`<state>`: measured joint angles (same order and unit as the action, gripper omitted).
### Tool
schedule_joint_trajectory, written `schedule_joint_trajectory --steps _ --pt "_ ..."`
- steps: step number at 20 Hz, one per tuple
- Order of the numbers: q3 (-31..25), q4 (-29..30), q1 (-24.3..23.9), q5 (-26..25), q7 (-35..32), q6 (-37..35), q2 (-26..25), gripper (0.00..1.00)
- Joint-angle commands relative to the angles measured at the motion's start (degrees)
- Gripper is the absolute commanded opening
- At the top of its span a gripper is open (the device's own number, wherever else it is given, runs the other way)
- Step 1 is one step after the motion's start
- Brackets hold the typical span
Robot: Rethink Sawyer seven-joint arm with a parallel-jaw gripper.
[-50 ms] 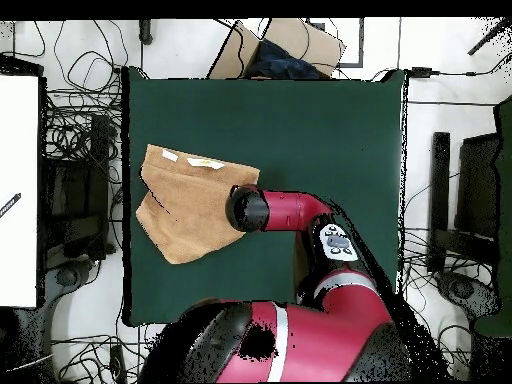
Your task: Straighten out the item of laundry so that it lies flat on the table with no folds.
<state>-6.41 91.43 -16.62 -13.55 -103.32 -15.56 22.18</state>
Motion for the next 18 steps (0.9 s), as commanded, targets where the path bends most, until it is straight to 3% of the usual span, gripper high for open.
schedule_joint_trajectory --steps 1,6,14,18 --pt "-3.16 0.48 -2.34 -3.29 1.48 -3.94 2.83 0.00" --pt "-9.76 -5.40 -8.11 -2.82 12.48 -16.39 3.71 0.00" --pt "-15.87 -11.97 -12.09 -5.08 19.07 -24.48 3.00 0.00" --pt "-17.87 -13.76 -12.94 -5.99 19.45 -24.93 1.62 0.00"
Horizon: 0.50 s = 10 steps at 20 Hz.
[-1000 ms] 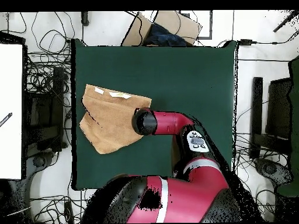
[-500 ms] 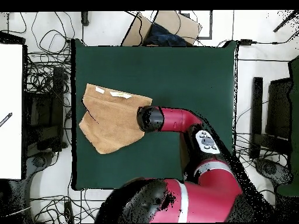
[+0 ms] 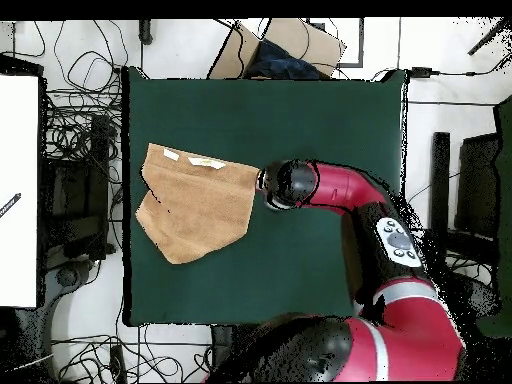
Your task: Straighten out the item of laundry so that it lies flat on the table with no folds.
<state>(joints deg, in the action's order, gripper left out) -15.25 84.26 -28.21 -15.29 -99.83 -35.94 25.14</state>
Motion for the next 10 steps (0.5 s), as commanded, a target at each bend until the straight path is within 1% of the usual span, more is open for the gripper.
schedule_joint_trajectory --steps 1,2,4,6,9,10 --pt "-9.24 -6.50 -1.52 -4.39 15.71 -4.54 -1.29 0.00" --pt "-9.11 -5.64 -1.49 -4.61 14.87 -3.83 -0.82 0.00" --pt "-7.68 -2.45 -0.76 -5.48 11.35 0.57 1.47 0.00" --pt "-5.26 0.68 0.90 -5.73 6.11 3.77 3.86 0.00" --pt "-3.42 3.05 2.30 -5.78 2.61 4.77 5.15 0.00" --pt "-3.65 2.97 2.25 -6.00 3.03 4.56 5.02 1.00"
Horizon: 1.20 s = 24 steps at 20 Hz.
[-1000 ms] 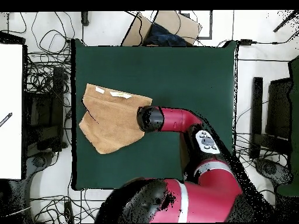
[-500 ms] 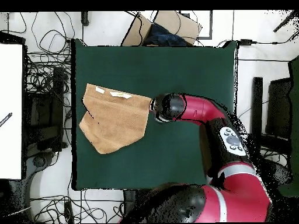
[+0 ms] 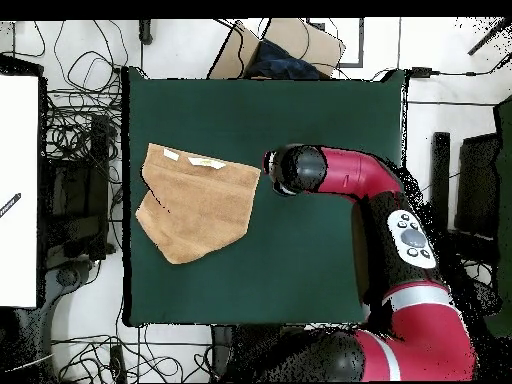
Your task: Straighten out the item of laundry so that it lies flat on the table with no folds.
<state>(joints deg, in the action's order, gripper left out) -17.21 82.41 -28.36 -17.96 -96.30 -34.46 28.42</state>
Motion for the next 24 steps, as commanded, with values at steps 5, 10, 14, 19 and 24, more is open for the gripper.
schedule_joint_trajectory --steps 5,10,14,19,24 --pt "-1.01 5.87 3.00 -3.15 -2.04 4.01 2.01 1.00" --pt "-0.28 6.65 3.78 -2.66 -3.44 4.52 2.04 1.00" --pt "0.74 7.88 4.43 -2.63 -5.01 5.51 2.29 1.00" --pt "1.08 9.04 4.66 -2.39 -5.95 7.14 1.45 1.00" --pt "1.20 8.99 4.72 -2.51 -5.85 8.41 -0.22 1.00"
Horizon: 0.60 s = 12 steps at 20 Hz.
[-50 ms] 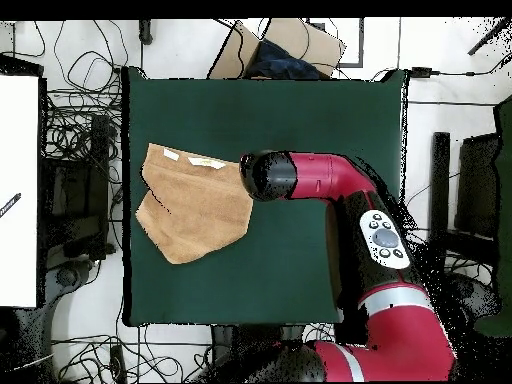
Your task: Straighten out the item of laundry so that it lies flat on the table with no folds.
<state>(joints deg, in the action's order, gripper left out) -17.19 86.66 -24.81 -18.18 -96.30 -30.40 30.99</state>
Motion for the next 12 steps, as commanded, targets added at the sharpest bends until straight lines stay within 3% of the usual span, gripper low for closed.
schedule_joint_trajectory --steps 1,5,12 --pt "1.24 4.33 1.21 -2.39 -5.77 4.64 -3.58 1.00" --pt "1.29 2.20 1.05 -3.32 -5.16 7.60 -7.49 1.00" --pt "1.05 1.76 0.80 -2.86 -4.27 8.15 -8.66 1.00"
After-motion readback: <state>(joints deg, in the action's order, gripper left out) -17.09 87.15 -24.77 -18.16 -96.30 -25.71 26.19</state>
